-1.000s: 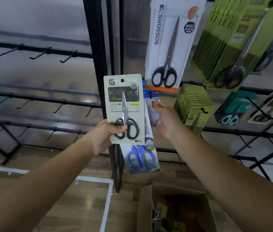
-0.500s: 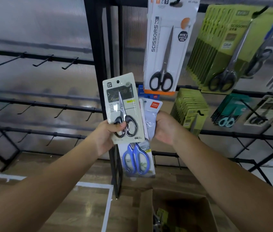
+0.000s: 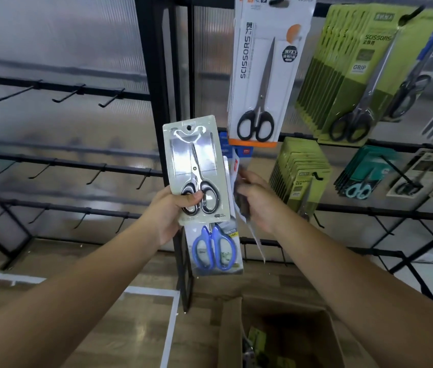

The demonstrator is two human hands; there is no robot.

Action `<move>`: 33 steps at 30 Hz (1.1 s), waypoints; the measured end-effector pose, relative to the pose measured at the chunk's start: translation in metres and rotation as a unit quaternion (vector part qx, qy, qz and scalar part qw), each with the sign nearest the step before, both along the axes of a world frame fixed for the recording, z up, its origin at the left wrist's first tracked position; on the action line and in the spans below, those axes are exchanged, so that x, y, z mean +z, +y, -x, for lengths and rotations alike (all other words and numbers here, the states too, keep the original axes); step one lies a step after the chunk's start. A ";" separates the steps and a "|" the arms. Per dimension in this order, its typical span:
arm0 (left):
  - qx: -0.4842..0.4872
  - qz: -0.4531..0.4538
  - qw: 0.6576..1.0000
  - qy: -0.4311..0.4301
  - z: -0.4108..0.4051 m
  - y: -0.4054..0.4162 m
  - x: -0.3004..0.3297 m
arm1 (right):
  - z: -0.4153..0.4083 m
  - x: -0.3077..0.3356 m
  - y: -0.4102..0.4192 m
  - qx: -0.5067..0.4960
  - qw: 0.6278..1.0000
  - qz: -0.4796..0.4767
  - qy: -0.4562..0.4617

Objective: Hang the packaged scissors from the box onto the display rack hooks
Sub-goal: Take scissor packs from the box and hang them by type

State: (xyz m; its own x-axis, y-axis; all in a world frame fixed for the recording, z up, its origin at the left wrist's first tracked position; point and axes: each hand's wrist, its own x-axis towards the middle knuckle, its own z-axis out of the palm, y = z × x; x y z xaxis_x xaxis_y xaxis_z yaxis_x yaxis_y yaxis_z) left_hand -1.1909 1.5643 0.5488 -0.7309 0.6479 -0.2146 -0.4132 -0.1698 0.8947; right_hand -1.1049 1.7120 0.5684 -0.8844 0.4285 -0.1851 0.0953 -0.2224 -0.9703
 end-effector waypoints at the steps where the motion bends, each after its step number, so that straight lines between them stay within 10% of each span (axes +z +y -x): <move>1: 0.016 0.005 1.000 0.002 -0.002 0.001 -0.002 | 0.001 -0.003 0.000 -0.044 0.998 -0.038 0.006; 7: 0.103 0.061 0.993 0.003 -0.006 0.011 -0.007 | 0.024 -0.008 -0.005 -0.182 0.944 -0.274 0.032; 33: 0.139 0.105 0.985 0.012 0.018 -0.005 -0.010 | 0.018 -0.063 0.031 -0.209 0.837 -0.505 0.006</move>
